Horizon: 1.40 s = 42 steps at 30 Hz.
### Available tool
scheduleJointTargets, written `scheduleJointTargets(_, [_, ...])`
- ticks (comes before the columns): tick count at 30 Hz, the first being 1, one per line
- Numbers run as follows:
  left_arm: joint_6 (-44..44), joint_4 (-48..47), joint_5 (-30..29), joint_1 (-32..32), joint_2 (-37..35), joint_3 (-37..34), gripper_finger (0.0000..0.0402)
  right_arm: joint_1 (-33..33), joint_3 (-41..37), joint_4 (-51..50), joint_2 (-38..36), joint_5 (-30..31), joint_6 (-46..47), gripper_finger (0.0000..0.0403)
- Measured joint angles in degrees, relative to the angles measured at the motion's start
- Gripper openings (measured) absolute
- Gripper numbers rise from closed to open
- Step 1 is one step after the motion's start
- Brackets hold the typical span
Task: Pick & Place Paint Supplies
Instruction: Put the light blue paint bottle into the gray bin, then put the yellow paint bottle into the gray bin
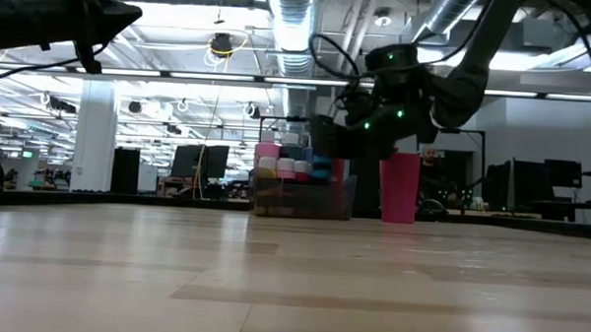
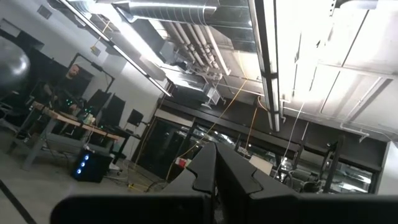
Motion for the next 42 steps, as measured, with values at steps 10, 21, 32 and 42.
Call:
scheduleJointTargets(10, [0.0, 0.0, 0.0, 0.0, 0.0, 0.0, 0.0002, -0.1, 2.9, 0.3, 4.6, 0.5, 2.1, 0.0118])
scheduleJointTargets(21, [0.0, 0.0, 0.0, 0.0, 0.0, 0.0, 0.0002, -0.4, 2.9, -4.4, 4.7, -0.2, 7.1, 0.0157])
scheduleJointTargets(32, [0.0, 0.0, 0.0, 0.0, 0.0, 0.0, 0.0002, -0.3, 2.9, -4.7, 4.4, -0.4, 6.2, 0.0195])
scheduleJointTargets(42, [0.0, 0.0, 0.0, 0.0, 0.0, 0.0, 0.0002, -0.2, 2.9, -5.3, -1.2, -0.4, 3.7, 0.0269])
